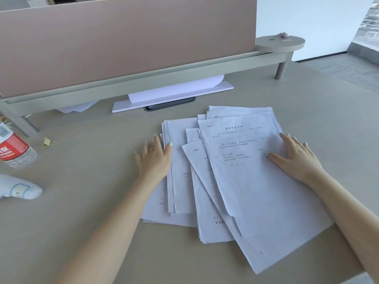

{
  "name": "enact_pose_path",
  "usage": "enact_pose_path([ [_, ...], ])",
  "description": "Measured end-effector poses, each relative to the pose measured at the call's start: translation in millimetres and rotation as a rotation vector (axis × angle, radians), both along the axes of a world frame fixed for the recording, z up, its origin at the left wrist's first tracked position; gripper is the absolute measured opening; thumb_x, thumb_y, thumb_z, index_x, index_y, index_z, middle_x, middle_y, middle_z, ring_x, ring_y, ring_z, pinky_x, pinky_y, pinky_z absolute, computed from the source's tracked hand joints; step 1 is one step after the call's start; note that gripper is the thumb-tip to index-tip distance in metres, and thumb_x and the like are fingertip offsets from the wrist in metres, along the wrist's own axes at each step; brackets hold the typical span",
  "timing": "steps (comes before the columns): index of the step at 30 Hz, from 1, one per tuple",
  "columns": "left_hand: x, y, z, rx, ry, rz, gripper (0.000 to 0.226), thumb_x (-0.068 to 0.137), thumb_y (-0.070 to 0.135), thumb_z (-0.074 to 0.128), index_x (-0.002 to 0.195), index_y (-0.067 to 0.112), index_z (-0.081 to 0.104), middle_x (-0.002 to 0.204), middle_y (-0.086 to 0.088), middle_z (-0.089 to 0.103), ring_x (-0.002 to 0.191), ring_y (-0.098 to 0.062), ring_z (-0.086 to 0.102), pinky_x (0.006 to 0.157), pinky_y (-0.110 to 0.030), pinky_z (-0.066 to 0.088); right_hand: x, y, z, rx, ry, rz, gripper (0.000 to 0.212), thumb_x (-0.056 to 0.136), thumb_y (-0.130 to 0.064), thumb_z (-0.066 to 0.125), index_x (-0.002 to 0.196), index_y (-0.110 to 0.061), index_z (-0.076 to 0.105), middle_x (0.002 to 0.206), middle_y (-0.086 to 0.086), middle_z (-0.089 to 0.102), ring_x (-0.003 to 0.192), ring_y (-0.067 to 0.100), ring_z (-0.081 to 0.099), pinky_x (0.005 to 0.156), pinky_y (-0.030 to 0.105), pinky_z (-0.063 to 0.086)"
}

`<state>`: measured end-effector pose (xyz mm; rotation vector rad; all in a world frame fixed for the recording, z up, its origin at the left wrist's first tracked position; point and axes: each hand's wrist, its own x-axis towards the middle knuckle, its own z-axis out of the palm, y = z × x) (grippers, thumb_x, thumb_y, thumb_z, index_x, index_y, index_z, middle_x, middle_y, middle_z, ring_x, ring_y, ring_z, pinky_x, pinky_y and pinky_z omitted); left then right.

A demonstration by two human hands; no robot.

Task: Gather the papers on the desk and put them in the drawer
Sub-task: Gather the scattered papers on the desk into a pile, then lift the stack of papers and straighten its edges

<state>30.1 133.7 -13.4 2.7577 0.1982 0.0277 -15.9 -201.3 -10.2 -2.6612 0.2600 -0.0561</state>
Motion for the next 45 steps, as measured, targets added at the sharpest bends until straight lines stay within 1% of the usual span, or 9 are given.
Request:
enact_pose_path([
  [13,-41.2,-30.8,28.6,-0.902,0.07,-0.096,0.068,0.089,0.043,0.046,0.145,0.033,0.009,0.156,0.015,0.01,0.143,-0.007,0.014,0.11,-0.031,0.018,-17.4,35.7,-3.4,0.058,-0.055,-0.098,0.08,0.087,-0.045,0.046,0.149,-0.017,0.004,0.156,0.005,0.023,0.146,0.019,0.014,0.119,0.036,0.003],
  [17,-43.0,-44.1,43.5,-1.113,0.154,0.045,0.029,0.09,0.033,0.048,0.115,0.02,0.049,0.116,0.017,0.057,0.109,-0.009,0.052,0.078,-0.002,0.036,-26.6,41.4,0.2,0.125,-0.058,-0.114,0.077,0.09,-0.046,0.041,0.149,-0.013,0.004,0.158,0.003,0.019,0.146,0.017,0.013,0.12,0.035,0.002],
  [22,-45.3,-45.4,43.4,-0.98,0.294,-0.104,0.04,0.085,0.039,0.055,0.123,0.028,0.053,0.135,0.008,0.047,0.131,-0.011,0.036,0.091,-0.022,0.022,-45.6,44.6,6.7,0.177,-0.029,-0.045,0.07,0.09,-0.048,0.042,0.148,-0.019,0.017,0.158,-0.001,0.02,0.146,0.014,0.01,0.119,0.033,0.001],
  [28,-50.8,-56.7,33.1,-0.89,0.223,-0.219,0.028,0.084,0.007,0.056,0.105,0.025,0.06,0.111,0.003,0.063,0.108,-0.016,0.057,0.088,-0.024,0.036,-69.0,40.2,12.0,0.384,0.008,0.018,0.063,0.088,-0.046,0.05,0.145,-0.033,0.026,0.153,-0.009,0.031,0.146,0.017,0.008,0.117,0.036,0.011],
  [32,-53.8,-56.9,37.5,-1.054,0.135,-0.267,0.027,0.085,0.007,0.056,0.107,0.023,0.061,0.097,0.013,0.065,0.092,-0.001,0.061,0.073,-0.012,0.045,-70.6,38.1,20.3,0.768,-0.12,-0.046,0.047,0.088,-0.027,0.057,0.133,-0.023,0.041,0.113,-0.022,0.051,0.112,-0.009,0.053,0.089,0.007,0.041],
  [35,-53.1,-62.5,55.7,-1.138,0.021,-0.311,0.021,0.086,0.01,0.057,0.094,0.029,0.061,0.091,0.02,0.064,0.079,0.014,0.061,0.066,-0.006,0.046,-58.9,24.8,37.9,0.959,-0.097,-0.14,0.07,0.074,-0.048,0.066,0.135,-0.022,0.042,0.134,-0.013,0.053,0.118,0.006,0.057,0.102,0.031,0.045],
  [38,-52.1,-77.7,81.5,-1.201,-0.099,-0.365,0.019,0.086,0.017,0.057,0.092,0.033,0.064,0.094,0.02,0.069,0.095,0.001,0.064,0.077,-0.017,0.049,-53.5,14.9,70.3,1.021,-0.09,-0.148,0.045,0.077,-0.045,0.065,0.11,-0.015,0.065,0.108,0.005,0.072,0.093,0.026,0.07,0.088,0.044,0.055],
  [41,-55.7,-96.6,114.3,-1.263,-0.218,-0.447,0.016,0.089,0.024,0.054,0.093,0.035,0.066,0.089,0.026,0.072,0.094,0.005,0.065,0.079,-0.015,0.052,-54.1,12.4,105.9,1.072,-0.282,-0.098,0.024,0.087,-0.026,0.059,0.098,-0.006,0.066,0.084,0.009,0.068,0.063,0.019,0.068,0.057,0.027,0.056],
  [45,-54.7,-119.4,160.8,-1.32,-0.352,-0.521,0.011,0.087,0.029,0.057,0.092,0.035,0.065,0.087,0.028,0.069,0.09,0.011,0.063,0.082,-0.013,0.049,-56.2,4.8,157.0,1.12,-0.598,-0.067,0.01,0.087,-0.02,0.059,0.093,-0.016,0.067,0.073,-0.004,0.073,0.061,0.012,0.069,0.059,0.028,0.057],
])
